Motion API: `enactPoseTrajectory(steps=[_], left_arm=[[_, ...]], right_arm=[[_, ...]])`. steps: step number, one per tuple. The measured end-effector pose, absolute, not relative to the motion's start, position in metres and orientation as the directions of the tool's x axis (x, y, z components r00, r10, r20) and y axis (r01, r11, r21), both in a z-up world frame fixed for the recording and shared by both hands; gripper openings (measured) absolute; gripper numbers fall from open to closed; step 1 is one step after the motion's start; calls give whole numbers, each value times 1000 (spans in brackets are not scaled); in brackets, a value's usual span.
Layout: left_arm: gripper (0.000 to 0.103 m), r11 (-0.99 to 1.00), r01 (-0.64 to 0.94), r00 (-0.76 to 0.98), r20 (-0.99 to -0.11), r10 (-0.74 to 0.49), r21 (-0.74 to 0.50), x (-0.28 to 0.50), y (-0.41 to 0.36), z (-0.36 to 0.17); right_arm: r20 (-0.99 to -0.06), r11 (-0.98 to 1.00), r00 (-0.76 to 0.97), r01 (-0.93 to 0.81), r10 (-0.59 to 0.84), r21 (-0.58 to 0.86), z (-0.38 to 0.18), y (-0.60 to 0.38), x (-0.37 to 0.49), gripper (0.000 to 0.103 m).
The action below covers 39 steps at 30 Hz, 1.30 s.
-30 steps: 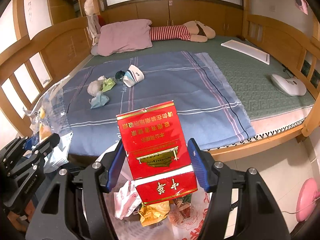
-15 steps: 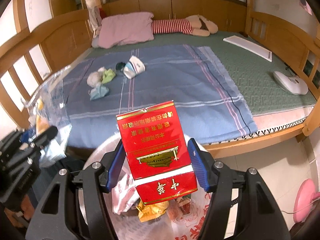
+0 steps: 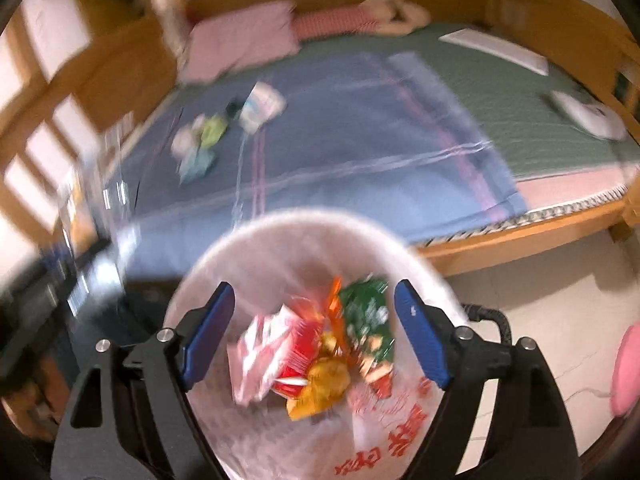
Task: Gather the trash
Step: 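Move both tools over the bin and release the bag and red box, then grasp blue face mask with left tool while right tool grasps paper cup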
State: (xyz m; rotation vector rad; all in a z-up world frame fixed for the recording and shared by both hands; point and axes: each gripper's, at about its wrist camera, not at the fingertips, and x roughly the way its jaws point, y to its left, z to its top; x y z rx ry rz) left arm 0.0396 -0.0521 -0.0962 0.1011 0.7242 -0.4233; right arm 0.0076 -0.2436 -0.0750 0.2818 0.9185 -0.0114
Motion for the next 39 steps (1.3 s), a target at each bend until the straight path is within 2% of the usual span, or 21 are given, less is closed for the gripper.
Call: enactPoseTrajectory(steps=[5,6,7,8,9,10,13,17,20,24,27,31,33,36,38,39], left_arm=[[33,758,612,422,-717,-554,-225,41,-75,-121],[40,735,635,389,-723,-571,-238,40,-79,-125],[58,705,663,349,-730,-587,-250,38,-86,-131],[70,688,680,327,-735,-594,-254,37,-90,-135],[90,680,690,319,-740,-592,-246,37,-95,-138],[93,684,692,328,-743,-583,-230,38,-98,-139],[94,716,667,376,-738,-561,-205,48,-91,-140],[96,806,559,471,-725,-502,-195,82,-59,-140],[96,887,430,546,-735,-403,-167,131,-25,-144],[96,977,173,626,-751,-209,-128,224,30,-164],[96,984,51,627,-761,-166,-172,285,61,-182],[96,976,24,567,-801,-190,-215,335,65,-208],[96,970,67,530,-815,-234,-235,354,55,-219],[96,990,120,517,-846,-128,-77,370,33,-235],[83,990,137,495,-863,-104,-41,373,26,-246],[68,988,146,473,-874,-109,-44,375,26,-251]], right_arm=[[-723,919,690,261,38,297,-56,-277,-2,81],[-718,910,695,276,33,310,-54,-281,-3,81],[-717,906,696,281,34,316,-53,-283,-2,81],[-718,903,695,284,38,322,-52,-285,0,81],[-720,902,693,287,37,322,-50,-288,3,81],[-721,905,692,290,28,313,-49,-288,3,81],[-723,913,691,287,11,289,-44,-287,8,81],[-731,919,682,284,8,275,-47,-285,20,81],[-746,931,666,268,9,250,-51,-278,36,81],[-762,946,647,238,14,219,-56,-266,58,81],[-781,956,624,212,25,200,-61,-258,80,81],[-809,967,585,176,49,185,-68,-248,128,81],[-818,969,570,147,81,199,-74,-241,165,81],[-817,976,566,95,108,194,-89,-218,228,81],[-817,966,547,52,185,254,-107,-196,277,81],[-814,958,539,43,216,282,-113,-189,294,81]])
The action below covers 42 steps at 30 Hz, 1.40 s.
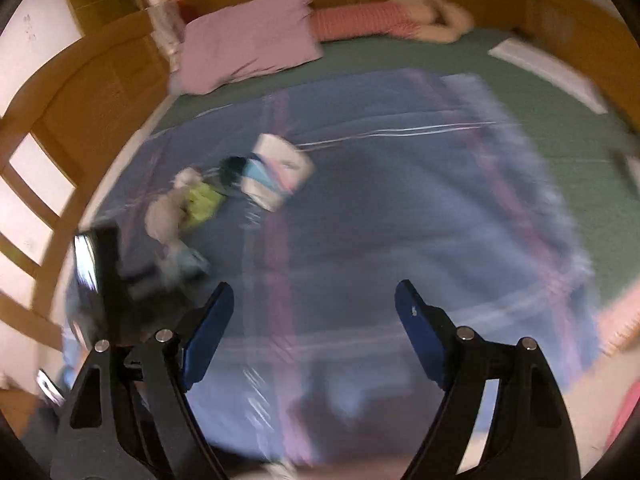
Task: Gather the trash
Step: 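Grasp blue face mask with left tool while right tool grasps paper cup, then carry mask and paper cup over the bin and release both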
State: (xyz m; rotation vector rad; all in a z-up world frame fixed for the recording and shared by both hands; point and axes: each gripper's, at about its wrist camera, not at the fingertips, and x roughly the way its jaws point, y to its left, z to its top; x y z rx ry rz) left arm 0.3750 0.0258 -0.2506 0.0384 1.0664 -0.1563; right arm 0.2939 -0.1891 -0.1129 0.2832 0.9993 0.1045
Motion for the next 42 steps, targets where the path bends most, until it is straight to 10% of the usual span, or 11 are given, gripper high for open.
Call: enactPoseTrajectory(steps=[6,16,31,42], left_arm=[[36,993,87,501,-858,-115,-83,379,50,-247],[32,994,46,575,-812,-106,-97,373,71,-227],[25,1000,-20,703,-711,5,-13,296,83,-181],[25,989,143,745,-652,-137,-44,177,29,-109]], right_arm=[[-760,865,540,109,362,489,-169,-160,421,81],[-788,799,516,287,335,528,-226,-153,485,73],[-827,995,555,-28,95,96,-127,-133,332,65],[-769,992,639,-103,7,-76,-65,-135,174,66]])
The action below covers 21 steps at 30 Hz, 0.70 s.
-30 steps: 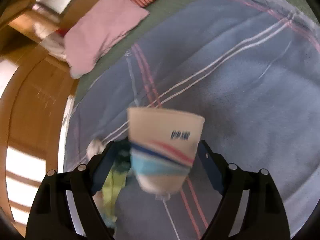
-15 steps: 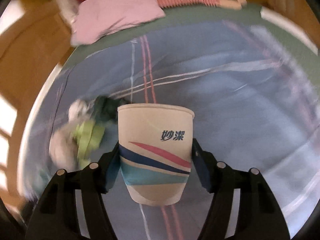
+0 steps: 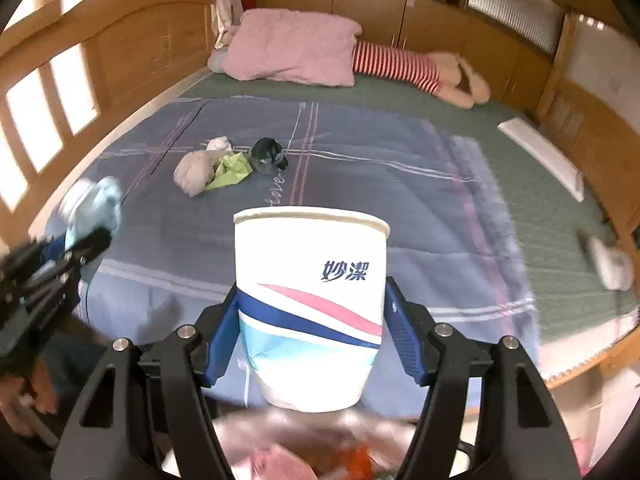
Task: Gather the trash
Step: 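Carry mask and paper cup over the bin and release both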
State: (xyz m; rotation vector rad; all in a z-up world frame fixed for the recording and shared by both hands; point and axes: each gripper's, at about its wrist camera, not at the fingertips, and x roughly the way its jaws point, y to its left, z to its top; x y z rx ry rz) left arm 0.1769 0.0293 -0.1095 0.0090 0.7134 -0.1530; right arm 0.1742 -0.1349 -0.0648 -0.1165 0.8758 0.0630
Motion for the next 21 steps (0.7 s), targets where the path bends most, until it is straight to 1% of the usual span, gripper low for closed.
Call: enactPoseTrajectory(steps=[5,6,10,15,21], left_arm=[[25,975,220,729,-661,-179,-21,131,6,-99],[25,974,226,726,-663,-182,-20,126,3,-98],[25,967,253,710,-673,-206,-29,106,-8,-94],[25,957,291,715,-664,-220,-3,83,-25,-88],[25,952,306,722,-658,-215,26,60,-37,-80]], right_arm=[[-706,972,699,-69,-113,-224,-60,-130,103,66],[-703,972,701,-60,-122,-228,-61,-131,98,66],[-705,982,698,-10,-128,-188,-58,-145,70,67],[-695,983,706,4,-134,-185,-53,-153,48,67],[-672,988,733,2,-105,-152,-45,-164,25,67]])
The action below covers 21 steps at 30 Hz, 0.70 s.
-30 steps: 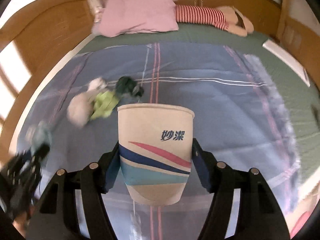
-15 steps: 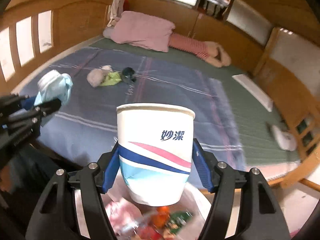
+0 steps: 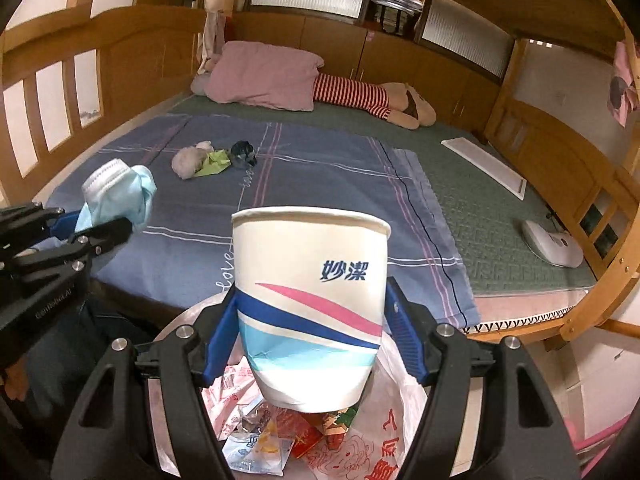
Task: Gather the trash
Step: 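Carry mask and paper cup over the bin and release both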
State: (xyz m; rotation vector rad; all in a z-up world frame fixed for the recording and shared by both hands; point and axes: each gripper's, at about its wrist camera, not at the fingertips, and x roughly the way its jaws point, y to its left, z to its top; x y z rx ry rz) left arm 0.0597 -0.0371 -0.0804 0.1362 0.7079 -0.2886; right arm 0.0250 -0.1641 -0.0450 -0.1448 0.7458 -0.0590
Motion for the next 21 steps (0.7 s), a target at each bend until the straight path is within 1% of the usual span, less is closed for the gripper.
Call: enactPoseTrajectory(steps=[5,15,21], left_arm=[[25,952,303,735,-649,-199,51,46,-43,-75],[25,937,343,735,-641,-220,72,35,-58,-75],[25,931,356,730,-646,-224,79,34,-62,-78]], right_arm=[[-673,990,732,17,-108,-141,-43,-177,16,67],[-701,995,707,40,-92,-91,-50,-196,7,68],[-764,997,643,5,-61,-76,-70,-197,7,68]])
